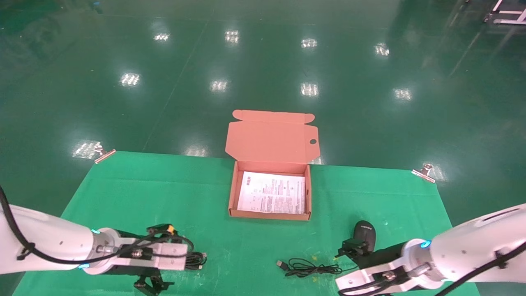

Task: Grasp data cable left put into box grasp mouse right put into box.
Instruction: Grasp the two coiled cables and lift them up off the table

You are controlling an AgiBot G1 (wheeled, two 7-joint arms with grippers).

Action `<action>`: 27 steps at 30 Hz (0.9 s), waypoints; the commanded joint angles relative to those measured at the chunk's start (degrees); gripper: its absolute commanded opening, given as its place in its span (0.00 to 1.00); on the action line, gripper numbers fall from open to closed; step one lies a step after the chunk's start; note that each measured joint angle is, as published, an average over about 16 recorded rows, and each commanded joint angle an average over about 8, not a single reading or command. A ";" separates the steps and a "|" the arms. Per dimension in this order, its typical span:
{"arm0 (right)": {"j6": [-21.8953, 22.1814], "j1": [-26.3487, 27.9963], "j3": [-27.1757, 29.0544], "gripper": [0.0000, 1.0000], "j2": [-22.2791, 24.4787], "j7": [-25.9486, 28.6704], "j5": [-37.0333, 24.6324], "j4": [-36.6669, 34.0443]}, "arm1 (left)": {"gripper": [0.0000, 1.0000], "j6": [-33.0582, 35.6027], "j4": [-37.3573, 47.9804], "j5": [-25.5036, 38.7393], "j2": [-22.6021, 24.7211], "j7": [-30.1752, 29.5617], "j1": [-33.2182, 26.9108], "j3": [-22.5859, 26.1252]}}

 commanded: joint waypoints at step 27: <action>12.87 -0.79 0.11 0.00 -13.09 -4.43 -1.40 -27.93 | 0.00 -7.97 28.18 -0.70 8.57 4.07 -3.08 -1.33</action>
